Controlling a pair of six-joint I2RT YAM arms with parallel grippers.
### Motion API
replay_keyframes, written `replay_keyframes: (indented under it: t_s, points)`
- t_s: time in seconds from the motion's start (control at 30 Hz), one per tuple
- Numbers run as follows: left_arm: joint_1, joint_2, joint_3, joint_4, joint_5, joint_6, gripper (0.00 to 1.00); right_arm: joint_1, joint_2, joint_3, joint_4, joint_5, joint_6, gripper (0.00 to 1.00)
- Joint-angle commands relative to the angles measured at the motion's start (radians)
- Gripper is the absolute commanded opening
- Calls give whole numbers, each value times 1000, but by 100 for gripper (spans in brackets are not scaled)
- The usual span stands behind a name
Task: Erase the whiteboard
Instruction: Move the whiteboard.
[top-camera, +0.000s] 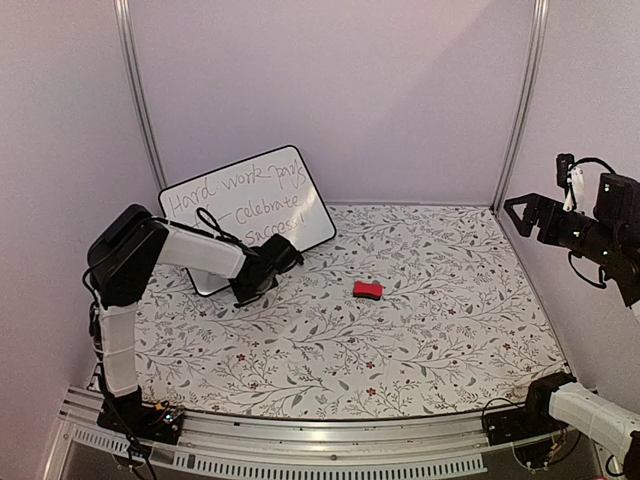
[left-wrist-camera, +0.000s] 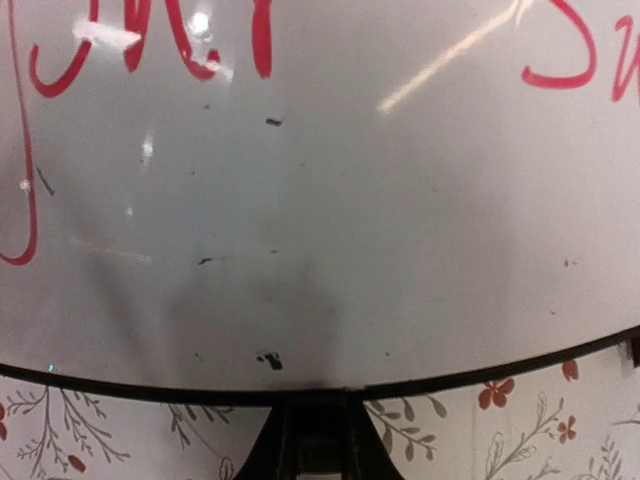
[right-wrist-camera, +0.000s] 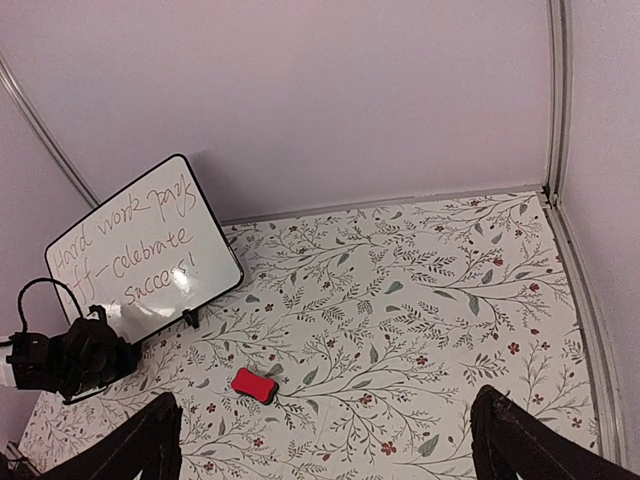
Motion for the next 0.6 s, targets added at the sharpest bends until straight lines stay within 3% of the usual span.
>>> replay_keyframes:
  t_s: [0.0,0.1,0.57]
  points:
    - [-9,-6,-47,20,30,4,4,6,-6,-7,10,-9,-2,99]
    - [-25,-10,-68,37,31,6,0,7,0,-10,10,-14,6,99]
    - [-135,-11,-114,60,6,15,0,8,87,-30,4,-186,4,99]
